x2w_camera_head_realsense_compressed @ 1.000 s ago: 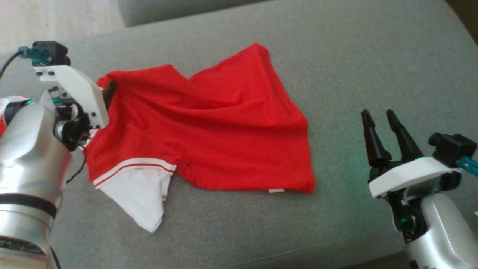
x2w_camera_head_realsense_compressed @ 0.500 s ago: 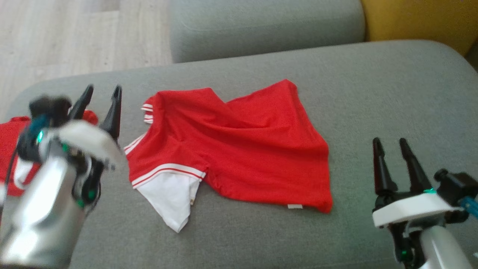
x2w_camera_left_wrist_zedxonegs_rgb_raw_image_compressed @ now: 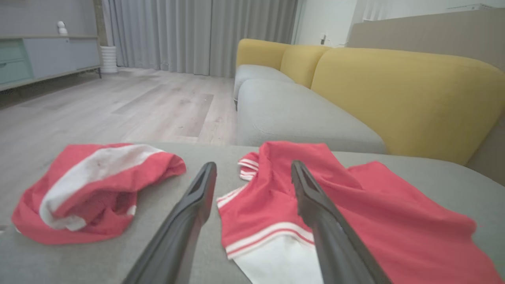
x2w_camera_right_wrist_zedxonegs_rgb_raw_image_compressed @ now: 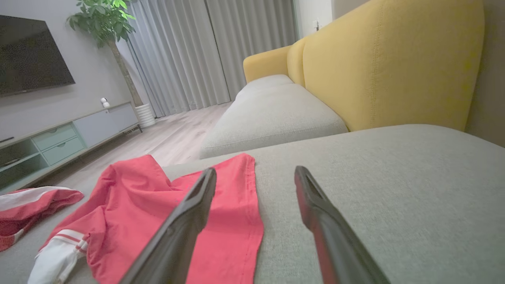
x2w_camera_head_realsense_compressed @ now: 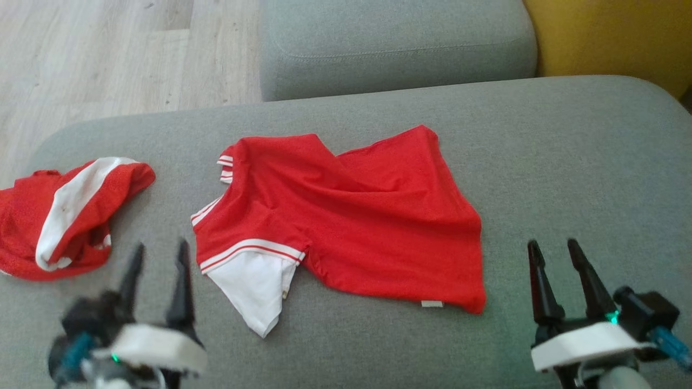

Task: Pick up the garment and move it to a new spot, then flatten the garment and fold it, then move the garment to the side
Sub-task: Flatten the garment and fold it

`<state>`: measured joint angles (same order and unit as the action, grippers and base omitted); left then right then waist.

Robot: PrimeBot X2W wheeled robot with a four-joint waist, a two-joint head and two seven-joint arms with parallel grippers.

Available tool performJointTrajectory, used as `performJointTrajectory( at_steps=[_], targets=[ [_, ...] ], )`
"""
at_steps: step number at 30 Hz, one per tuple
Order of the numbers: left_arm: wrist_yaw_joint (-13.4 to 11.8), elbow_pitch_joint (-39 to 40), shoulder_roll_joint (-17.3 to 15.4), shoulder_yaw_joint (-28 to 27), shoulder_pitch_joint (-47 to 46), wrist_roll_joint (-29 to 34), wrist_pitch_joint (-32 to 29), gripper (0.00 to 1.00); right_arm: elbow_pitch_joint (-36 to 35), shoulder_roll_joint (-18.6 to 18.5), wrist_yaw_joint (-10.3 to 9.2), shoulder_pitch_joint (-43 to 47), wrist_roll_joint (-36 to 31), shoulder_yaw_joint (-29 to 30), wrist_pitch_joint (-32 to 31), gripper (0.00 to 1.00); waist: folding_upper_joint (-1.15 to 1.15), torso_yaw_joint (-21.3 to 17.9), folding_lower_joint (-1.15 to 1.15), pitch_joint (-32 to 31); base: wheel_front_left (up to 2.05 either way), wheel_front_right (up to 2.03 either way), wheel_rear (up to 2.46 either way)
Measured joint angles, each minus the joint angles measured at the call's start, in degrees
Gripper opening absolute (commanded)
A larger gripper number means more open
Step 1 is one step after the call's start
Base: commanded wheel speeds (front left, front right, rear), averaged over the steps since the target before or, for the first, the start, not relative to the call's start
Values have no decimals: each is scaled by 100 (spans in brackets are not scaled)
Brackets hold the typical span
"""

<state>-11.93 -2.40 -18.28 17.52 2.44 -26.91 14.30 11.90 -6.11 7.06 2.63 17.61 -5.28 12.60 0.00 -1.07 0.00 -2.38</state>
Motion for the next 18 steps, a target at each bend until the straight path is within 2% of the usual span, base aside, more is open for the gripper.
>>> performJointTrajectory(
  at_steps=[3,11,18],
  targets=[
    [90,60,158,-52,309,181,-1,100,29,1,0,82,-5,46,-10,100,0,3,0,16,0,0,0],
    [345,38,386,-348,322,470,0,100,30,2,0,79,-5,82,-152,100,0,-8,0,-11,0,0,0],
    [445,-99,525,-503,325,645,0,100,34,1,0,63,-5,83,-204,100,0,-25,0,-22,0,0,0]
  ],
)
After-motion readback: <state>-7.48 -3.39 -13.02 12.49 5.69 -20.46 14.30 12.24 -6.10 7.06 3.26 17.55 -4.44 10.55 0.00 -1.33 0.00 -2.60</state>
